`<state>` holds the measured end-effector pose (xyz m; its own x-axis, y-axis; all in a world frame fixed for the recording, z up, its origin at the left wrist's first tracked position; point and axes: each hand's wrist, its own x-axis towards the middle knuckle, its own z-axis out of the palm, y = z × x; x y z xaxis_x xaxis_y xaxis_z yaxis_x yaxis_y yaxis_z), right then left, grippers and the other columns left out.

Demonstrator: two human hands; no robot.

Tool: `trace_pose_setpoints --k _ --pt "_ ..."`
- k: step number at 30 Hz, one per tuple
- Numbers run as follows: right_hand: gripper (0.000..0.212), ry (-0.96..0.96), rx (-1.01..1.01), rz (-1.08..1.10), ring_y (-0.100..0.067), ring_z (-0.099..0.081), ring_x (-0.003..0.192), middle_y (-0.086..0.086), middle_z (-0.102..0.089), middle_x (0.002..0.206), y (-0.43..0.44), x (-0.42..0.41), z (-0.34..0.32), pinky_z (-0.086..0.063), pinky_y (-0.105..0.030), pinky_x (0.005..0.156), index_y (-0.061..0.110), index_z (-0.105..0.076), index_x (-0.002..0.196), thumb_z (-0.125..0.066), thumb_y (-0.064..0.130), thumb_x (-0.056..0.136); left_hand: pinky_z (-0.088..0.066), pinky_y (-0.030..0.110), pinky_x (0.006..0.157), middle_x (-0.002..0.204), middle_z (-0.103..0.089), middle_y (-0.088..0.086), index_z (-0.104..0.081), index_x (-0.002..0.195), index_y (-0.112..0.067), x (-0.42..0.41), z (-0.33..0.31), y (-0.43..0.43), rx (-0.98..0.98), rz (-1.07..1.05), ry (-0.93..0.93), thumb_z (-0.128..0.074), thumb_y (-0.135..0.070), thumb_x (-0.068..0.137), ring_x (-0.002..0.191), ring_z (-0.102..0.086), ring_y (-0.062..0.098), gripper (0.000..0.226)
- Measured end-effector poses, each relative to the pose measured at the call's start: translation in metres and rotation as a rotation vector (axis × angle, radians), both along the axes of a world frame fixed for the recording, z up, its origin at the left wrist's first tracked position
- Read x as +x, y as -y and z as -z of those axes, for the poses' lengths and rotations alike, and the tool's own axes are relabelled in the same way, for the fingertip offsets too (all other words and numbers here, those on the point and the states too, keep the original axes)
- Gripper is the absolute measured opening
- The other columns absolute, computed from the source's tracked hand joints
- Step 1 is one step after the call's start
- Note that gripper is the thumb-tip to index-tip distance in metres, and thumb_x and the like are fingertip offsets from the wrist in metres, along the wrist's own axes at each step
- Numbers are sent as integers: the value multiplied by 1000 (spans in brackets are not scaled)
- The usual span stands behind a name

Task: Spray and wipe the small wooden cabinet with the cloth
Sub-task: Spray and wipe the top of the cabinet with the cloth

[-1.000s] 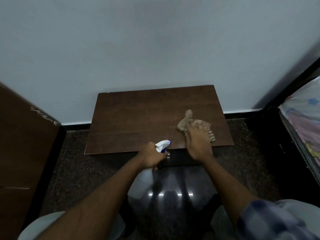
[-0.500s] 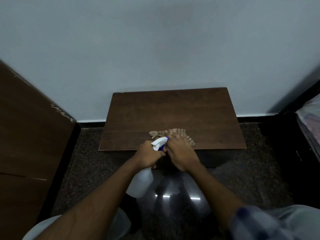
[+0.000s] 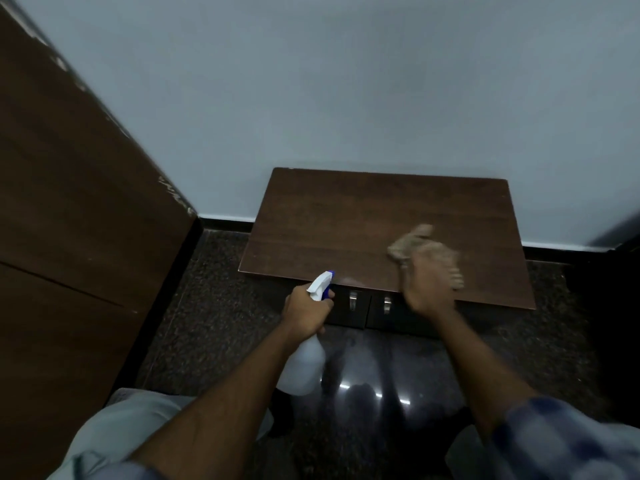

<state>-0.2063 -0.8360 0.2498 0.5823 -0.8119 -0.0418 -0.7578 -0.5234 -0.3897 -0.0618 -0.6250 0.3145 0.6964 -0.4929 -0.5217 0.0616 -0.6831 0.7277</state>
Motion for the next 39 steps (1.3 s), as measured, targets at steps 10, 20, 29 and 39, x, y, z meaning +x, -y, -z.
trace_pose_setpoints --k 10,20,29,39 --pt "45 -11 -50 -287 -37 -45 136 -13 -49 151 -28 36 4 -35 -50 115 21 -47 146 -38 29 103 -53 26 49 95 -75 11 -75 101 -12 39 -9 -19 -46 -58 35 -73 -12 90 53 -65 19 11" --pt "53 -28 17 -661 -29 -25 152 1 -32 164 -94 101 -4 -18 -47 123 30 -32 158 -41 31 105 -50 26 46 89 -77 13 -75 103 -10 60 2 -38 -46 -111 54 -76 -14 87 44 -63 21 16" --pt "52 8 55 -195 -42 -24 149 -8 -28 165 -69 162 -1 -19 -54 123 26 -33 157 -37 32 106 -50 26 45 83 -74 12 -71 114 -4 87 -6 -68 -27 -230 60 -68 -9 92 49 -61 21 22" --pt "47 -6 -18 -416 -34 -24 152 -1 -27 166 -92 172 8 -21 -50 123 30 -38 154 -35 33 107 -58 35 56 87 -76 16 -76 93 -12 109 1 -89 -35 -307 71 -72 -10 87 57 -65 23 8"
